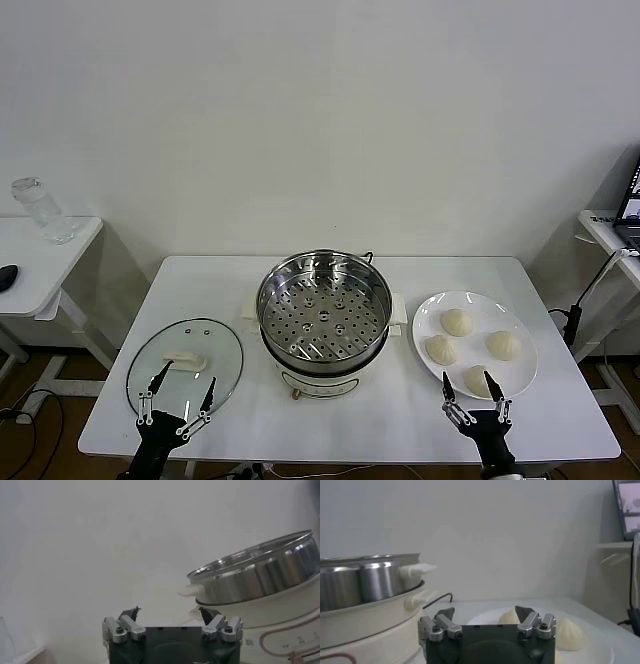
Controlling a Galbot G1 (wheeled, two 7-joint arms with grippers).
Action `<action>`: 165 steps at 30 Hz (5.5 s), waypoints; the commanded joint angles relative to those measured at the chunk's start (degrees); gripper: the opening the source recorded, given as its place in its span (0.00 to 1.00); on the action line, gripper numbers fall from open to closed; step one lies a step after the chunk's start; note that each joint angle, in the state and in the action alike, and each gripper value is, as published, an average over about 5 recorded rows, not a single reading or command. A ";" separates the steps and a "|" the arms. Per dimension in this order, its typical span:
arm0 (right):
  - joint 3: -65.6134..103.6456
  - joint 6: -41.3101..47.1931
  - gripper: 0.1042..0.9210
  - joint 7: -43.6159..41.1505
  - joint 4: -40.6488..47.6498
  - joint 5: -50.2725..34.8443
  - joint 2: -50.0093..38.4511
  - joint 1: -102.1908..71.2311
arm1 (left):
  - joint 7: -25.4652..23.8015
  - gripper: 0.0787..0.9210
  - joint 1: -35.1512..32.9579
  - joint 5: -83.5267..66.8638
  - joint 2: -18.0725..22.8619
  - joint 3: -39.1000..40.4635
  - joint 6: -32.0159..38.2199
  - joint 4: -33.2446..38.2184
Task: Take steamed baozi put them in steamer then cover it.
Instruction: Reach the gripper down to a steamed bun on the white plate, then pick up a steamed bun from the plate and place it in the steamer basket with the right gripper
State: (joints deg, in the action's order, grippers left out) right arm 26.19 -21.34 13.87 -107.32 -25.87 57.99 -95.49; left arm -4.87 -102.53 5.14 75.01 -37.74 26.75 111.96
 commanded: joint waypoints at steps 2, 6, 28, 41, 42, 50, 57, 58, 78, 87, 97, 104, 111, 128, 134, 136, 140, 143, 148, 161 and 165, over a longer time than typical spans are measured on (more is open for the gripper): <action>-0.30 7.44 0.88 4.77 1.03 -3.12 -4.69 13.58 | 0.12 0.88 -0.25 0.69 0.02 0.26 0.51 0.43; -3.08 15.31 0.88 7.35 4.99 -9.51 -9.14 27.51 | 0.20 0.88 -0.24 0.90 0.08 0.39 0.65 0.81; -49.07 24.24 0.88 -62.78 41.48 -5.30 -28.31 84.68 | 0.59 0.88 -0.28 2.33 0.51 0.77 1.35 1.24; -61.26 23.34 0.88 -84.50 48.78 21.95 -22.69 95.75 | 1.13 0.88 -0.34 2.41 1.19 0.41 1.55 1.44; -61.79 23.18 0.88 -84.72 49.32 23.20 -22.08 95.95 | 1.12 0.88 -0.38 2.44 1.23 0.37 1.55 1.46; -63.45 21.64 0.88 -83.51 54.63 30.84 -16.60 95.46 | 1.20 0.88 -0.73 2.74 1.72 0.13 1.67 1.43; -62.77 21.21 0.88 -83.04 58.29 33.94 -11.82 95.31 | 1.49 0.88 -0.98 3.31 2.03 0.31 1.87 1.12; -62.74 21.08 0.88 -82.82 58.77 34.24 -11.21 95.35 | 1.53 0.88 -0.98 3.33 2.08 0.30 1.89 1.06; -61.92 19.19 0.88 -82.47 64.72 39.35 -5.65 94.92 | 1.73 0.88 -1.16 3.30 2.18 0.10 2.28 0.81; -62.39 18.59 0.76 -81.50 64.58 39.80 -5.70 94.78 | 1.88 0.88 -1.13 3.29 2.22 -0.31 2.40 0.83; -66.00 15.67 0.67 -82.17 54.19 36.09 -10.32 101.84 | 2.04 0.88 -0.76 3.28 1.94 -0.48 2.13 1.17; -77.13 2.52 0.67 -82.68 47.75 29.96 -8.01 119.00 | 2.13 0.88 -0.61 3.31 1.92 0.06 2.00 1.50; -81.81 -10.31 0.67 -83.53 40.63 29.38 -0.60 128.77 | 2.21 0.88 -0.66 3.33 1.74 0.12 1.95 1.79; -86.90 -12.86 0.66 -85.66 36.77 38.88 10.83 122.43 | 2.40 0.88 -1.12 3.14 1.86 0.13 2.48 2.54; -86.66 -12.14 0.66 -86.03 40.14 42.05 13.32 119.61 | 2.44 0.88 -1.26 3.01 1.90 -0.02 2.66 2.93; -86.64 -11.91 0.66 -86.12 40.73 42.53 13.86 119.08 | 2.47 0.88 -1.25 2.93 1.84 -0.23 2.77 2.82; -86.64 -11.70 0.66 -86.19 41.79 43.38 14.77 118.19 | 2.53 0.88 -1.15 2.83 1.77 -0.47 2.85 2.77; -86.75 -11.38 0.66 -86.26 42.26 43.84 15.21 117.58 | 2.57 0.88 -1.10 2.80 1.83 -0.55 2.89 2.82; -86.05 -10.83 0.66 -86.13 44.09 45.25 16.39 116.50 | 2.66 0.88 -1.15 2.80 1.91 -0.64 3.02 2.74; -84.49 -9.67 0.79 -84.59 46.29 47.44 18.94 114.72 | 2.76 0.88 -0.92 2.72 2.01 -1.33 3.16 2.88; -82.00 -9.57 0.87 -85.90 44.51 46.96 17.55 114.47 | 2.84 0.88 -0.87 2.40 1.88 -1.66 3.12 3.06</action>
State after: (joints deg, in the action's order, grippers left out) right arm -58.03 -31.22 -71.50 -62.29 20.40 75.70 19.68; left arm -2.08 -103.39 7.76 76.99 -39.21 29.88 114.94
